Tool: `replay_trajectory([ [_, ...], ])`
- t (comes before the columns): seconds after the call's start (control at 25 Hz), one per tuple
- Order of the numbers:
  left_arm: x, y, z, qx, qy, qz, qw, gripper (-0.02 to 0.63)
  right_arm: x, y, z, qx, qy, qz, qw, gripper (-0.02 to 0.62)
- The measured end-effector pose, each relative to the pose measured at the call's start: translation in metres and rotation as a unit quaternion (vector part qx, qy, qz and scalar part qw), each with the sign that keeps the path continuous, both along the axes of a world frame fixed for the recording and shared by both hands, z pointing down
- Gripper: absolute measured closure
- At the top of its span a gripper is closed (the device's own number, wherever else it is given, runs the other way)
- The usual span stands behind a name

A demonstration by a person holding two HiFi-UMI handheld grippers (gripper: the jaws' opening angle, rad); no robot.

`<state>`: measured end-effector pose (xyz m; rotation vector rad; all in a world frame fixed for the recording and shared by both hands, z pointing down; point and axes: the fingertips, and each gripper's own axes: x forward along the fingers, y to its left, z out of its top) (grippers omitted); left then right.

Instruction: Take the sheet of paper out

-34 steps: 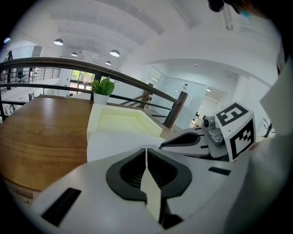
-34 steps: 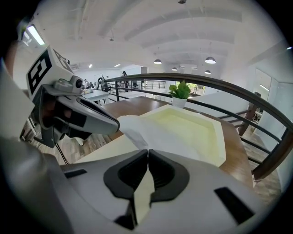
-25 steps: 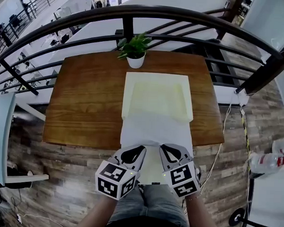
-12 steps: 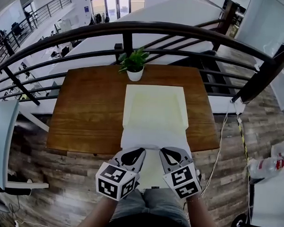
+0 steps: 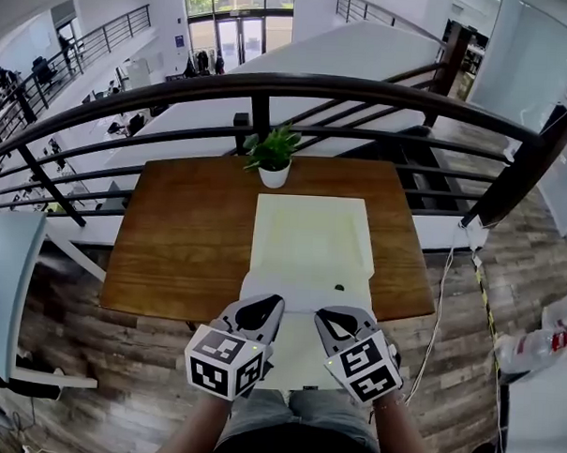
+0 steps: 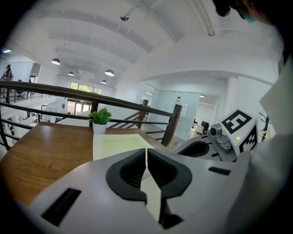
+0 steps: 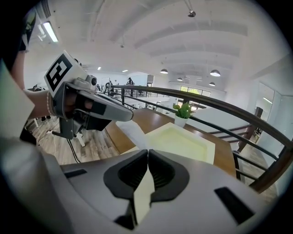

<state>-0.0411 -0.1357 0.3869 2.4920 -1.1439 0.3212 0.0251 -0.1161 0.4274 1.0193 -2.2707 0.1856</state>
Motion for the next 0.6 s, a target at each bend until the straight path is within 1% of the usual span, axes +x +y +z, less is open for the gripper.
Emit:
replay_trajectory([
  [0.24,-0.001,-0.003,-0.011,0.015,0.002,-0.001,0.9999,0.581,0.001,0.0,-0.009,0.006,-0.001,-0.005,1.0,0.563],
  [0.4,-0.008,-0.01,-0.015,0.019,0.004,-0.009,0.9998,0.581,0.005,-0.006,-0.019,0.014,-0.005,0.003,1.0,0.563],
  [0.6,-0.011,-0.017,-0.028,0.036,0.005,-0.014,0.9993,0.581,0.013,-0.014,-0.037,0.024,-0.029,0.017,0.999,0.563],
])
